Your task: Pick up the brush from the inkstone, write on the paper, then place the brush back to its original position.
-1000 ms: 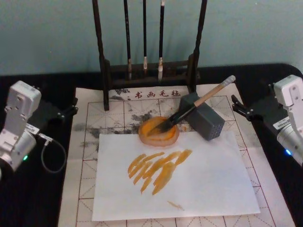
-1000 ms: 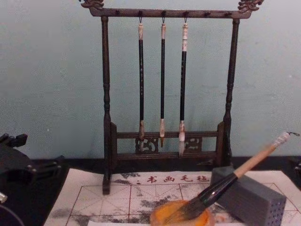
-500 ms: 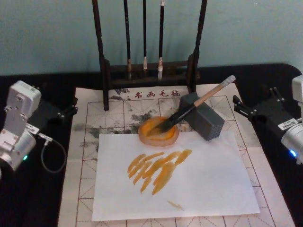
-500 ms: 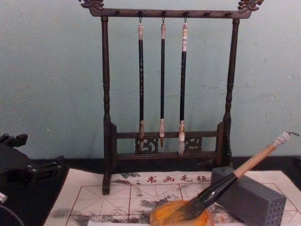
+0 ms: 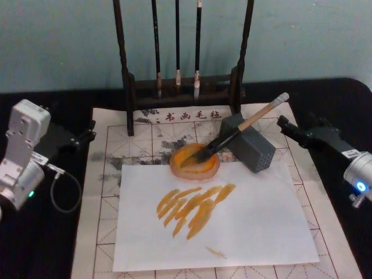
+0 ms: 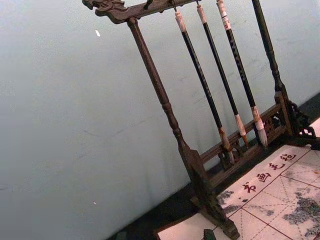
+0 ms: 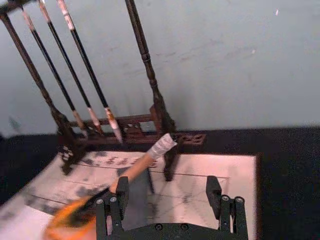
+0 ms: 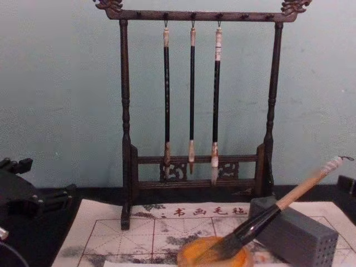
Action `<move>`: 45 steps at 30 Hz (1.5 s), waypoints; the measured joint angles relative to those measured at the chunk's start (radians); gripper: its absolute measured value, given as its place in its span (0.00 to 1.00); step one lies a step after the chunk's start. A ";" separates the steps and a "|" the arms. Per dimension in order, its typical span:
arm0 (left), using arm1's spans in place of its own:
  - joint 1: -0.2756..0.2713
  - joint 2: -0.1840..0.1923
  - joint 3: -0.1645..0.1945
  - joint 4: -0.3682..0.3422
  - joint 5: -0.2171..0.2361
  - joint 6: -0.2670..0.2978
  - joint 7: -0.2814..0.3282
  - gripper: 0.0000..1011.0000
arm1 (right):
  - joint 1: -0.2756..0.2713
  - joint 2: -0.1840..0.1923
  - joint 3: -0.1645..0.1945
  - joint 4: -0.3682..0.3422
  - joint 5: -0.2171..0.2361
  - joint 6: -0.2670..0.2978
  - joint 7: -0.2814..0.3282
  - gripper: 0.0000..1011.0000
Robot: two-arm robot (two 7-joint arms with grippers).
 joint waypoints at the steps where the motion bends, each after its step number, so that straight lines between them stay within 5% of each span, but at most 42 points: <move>1: 0.000 0.000 0.000 0.000 0.000 0.000 0.000 0.99 | 0.002 -0.004 0.004 0.003 0.015 0.010 0.011 0.99; 10: 0.000 0.000 0.000 0.000 0.000 0.000 0.000 0.99 | 0.052 -0.030 0.019 0.072 0.190 0.126 0.102 0.99; 15: 0.000 0.000 0.000 0.000 0.000 0.000 0.000 0.99 | 0.087 -0.042 0.011 0.116 0.249 0.171 0.132 0.99; 34: 0.000 0.000 0.000 0.000 0.000 0.000 0.000 0.99 | 0.234 -0.115 -0.041 0.311 0.375 0.237 0.162 0.99; 45: 0.000 0.000 0.000 0.000 0.000 0.000 0.000 0.99 | 0.254 -0.127 -0.055 0.346 0.417 0.233 0.165 0.99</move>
